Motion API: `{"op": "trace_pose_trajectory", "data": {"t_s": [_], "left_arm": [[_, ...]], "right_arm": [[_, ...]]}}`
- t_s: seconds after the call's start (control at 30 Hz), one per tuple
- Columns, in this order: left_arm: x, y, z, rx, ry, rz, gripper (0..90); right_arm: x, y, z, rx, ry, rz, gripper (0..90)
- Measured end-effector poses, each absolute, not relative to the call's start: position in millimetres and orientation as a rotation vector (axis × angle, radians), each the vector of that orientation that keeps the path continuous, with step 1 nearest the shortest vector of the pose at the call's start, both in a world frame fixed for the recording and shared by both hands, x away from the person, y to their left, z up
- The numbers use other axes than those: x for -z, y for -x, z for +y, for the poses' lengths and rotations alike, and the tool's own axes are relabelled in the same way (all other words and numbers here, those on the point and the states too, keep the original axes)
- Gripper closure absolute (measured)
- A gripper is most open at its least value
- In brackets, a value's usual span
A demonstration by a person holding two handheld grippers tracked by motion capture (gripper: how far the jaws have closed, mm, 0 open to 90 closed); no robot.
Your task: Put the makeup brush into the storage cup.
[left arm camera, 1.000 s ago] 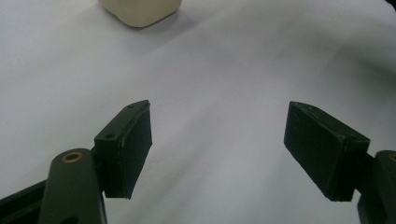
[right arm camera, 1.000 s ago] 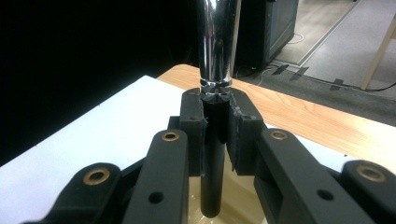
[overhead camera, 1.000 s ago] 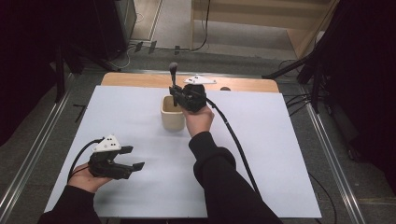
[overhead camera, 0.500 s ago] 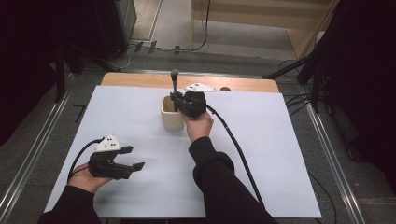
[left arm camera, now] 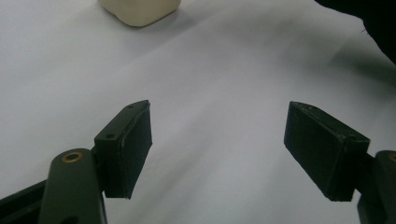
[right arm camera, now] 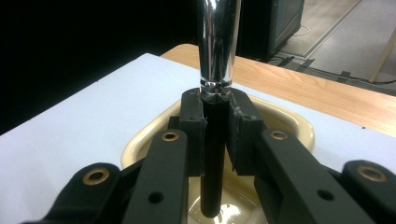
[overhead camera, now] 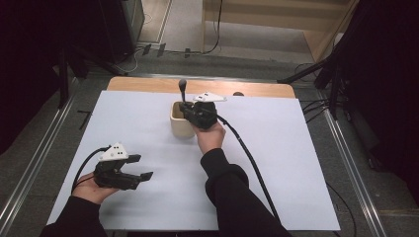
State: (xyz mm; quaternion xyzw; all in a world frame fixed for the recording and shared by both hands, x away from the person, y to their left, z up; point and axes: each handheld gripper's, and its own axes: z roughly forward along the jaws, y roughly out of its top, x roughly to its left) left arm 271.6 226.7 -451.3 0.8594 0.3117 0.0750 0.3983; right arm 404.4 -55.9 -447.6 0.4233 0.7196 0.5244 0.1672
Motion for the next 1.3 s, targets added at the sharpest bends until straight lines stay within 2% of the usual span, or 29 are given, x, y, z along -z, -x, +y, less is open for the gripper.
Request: {"op": "trace_pose_trajectory", "data": {"t_s": [0.27,0.47,0.6,0.9,1.3], "left_arm": [[451,-272,227,-0.191,-2.172,0.79,23.9],[451,-272,228,-0.196,-2.171,0.797,23.8],[451,-272,227,-0.195,-2.172,0.794,23.9],[451,-272,228,-0.198,-2.168,0.797,23.8],[451,-272,228,-0.199,-2.169,0.797,23.8]], "right_arm": [[447,-405,-57,-1.493,-1.21,2.045,78.2],[437,-402,-61,-1.535,-1.171,1.995,39.2],[434,-401,-65,-1.504,-1.14,2.008,29.8],[429,-400,-72,-1.494,-1.127,2.105,25.6],[419,-391,-80,-1.449,-1.095,2.242,25.4]]}}
